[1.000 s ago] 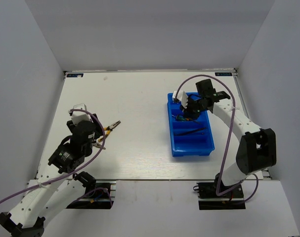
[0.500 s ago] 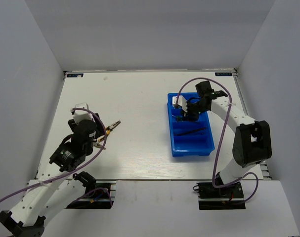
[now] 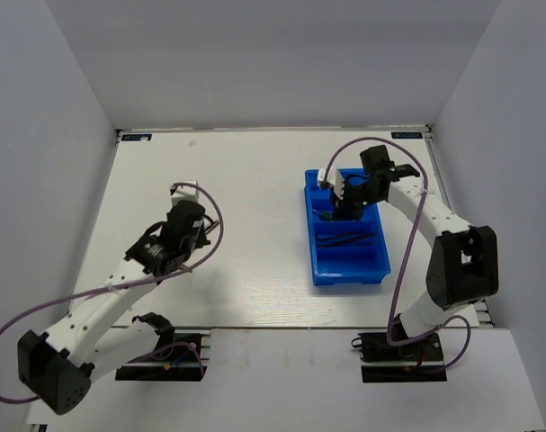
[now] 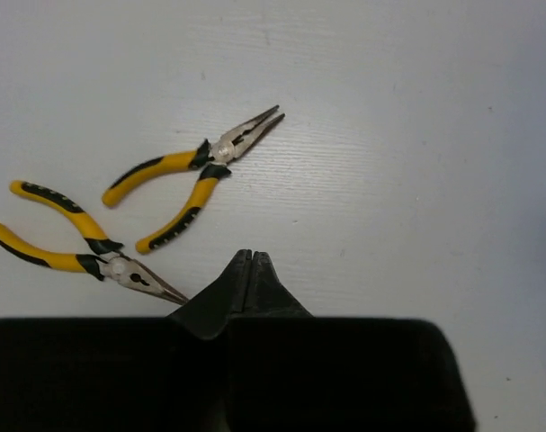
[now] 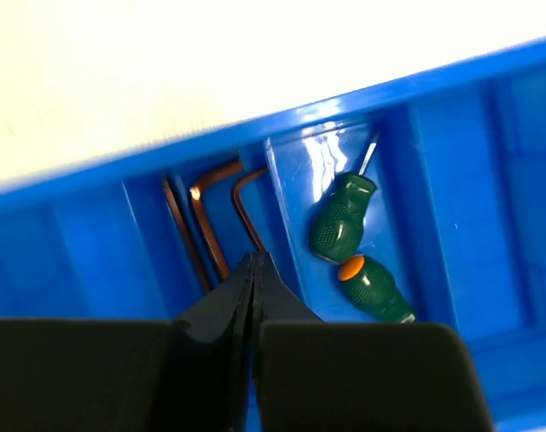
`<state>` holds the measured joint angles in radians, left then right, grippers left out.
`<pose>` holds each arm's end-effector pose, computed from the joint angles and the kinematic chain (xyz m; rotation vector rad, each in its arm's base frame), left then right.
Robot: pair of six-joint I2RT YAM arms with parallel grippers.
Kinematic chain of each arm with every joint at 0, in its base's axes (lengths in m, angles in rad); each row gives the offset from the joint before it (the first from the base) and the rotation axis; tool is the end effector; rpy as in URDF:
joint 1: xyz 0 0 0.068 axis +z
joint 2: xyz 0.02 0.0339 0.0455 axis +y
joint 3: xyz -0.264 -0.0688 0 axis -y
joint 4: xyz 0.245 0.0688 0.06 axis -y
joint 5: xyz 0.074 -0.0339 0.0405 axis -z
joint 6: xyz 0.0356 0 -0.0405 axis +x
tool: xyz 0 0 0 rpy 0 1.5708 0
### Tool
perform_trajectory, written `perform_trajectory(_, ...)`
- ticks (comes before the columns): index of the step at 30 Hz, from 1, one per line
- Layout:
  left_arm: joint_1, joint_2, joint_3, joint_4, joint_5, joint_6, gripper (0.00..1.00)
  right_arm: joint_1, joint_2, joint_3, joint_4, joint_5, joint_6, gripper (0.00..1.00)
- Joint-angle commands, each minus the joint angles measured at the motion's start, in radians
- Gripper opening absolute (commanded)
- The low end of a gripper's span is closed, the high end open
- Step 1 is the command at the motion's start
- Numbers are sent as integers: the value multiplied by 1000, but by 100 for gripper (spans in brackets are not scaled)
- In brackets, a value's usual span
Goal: Sort the tools into containers
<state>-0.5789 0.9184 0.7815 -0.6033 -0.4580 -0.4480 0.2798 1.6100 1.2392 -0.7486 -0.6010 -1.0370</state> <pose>0.1667 -0.0901 0.2778 -0.0821 2.2191 -0.0299 0.3073 0.1092 0.2514 -1.6468 1.8423 0.5005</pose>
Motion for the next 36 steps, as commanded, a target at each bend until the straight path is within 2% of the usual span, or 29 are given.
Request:
perform_trajectory(1, 2, 153, 88, -22, 47, -87, 0, -14, -96, 62, 99, -43, 393, 0)
perform_trajectory(3, 20, 274, 139, -73, 47, -148, 0, -13, -111, 74, 94, -52, 617, 0)
perform_trajectory(4, 21, 397, 166, -91, 83, -137, 6, -14, -111, 84, 44, -95, 643, 6)
perform_trajectory(5, 21, 451, 212, -92, 96, -115, 17, -14, -107, 115, -27, -133, 649, 22)
perform_trajectory(6, 34, 497, 229, -92, 110, -63, 19, -21, -111, 123, -70, -167, 599, 38)
perform_trajectory(7, 51, 567, 252, -92, 119, -49, 31, -22, -125, 129, -159, -234, 580, 40)
perform_trajectory(9, 76, 617, 262, -56, 160, 4, 57, -39, -150, 111, -181, -269, 532, 39)
perform_trajectory(11, 111, 657, 272, -56, 225, 34, 57, -50, -224, 63, -148, -302, 534, 37)
perform_trajectory(15, 152, 682, 262, -56, 196, 52, 59, -73, -352, -114, 21, -325, 581, 36)
perform_trajectory(18, 194, 682, 262, -68, 162, 72, 59, -85, -377, -152, 49, -353, 598, 36)
perform_trajectory(24, 243, 683, 248, -55, 122, 124, 59, -108, -372, -147, 19, -384, 581, 36)
perform_trajectory(29, 252, 706, 295, -38, 101, 201, 57, -125, -366, -152, 18, -407, 583, 36)
perform_trajectory(33, 252, 730, 366, -24, 214, 377, 63, -137, -369, -155, 18, -421, 585, 36)
perform_trajectory(36, 252, 766, 401, -13, 272, 442, 64, -142, -364, -156, 26, -421, 592, 37)
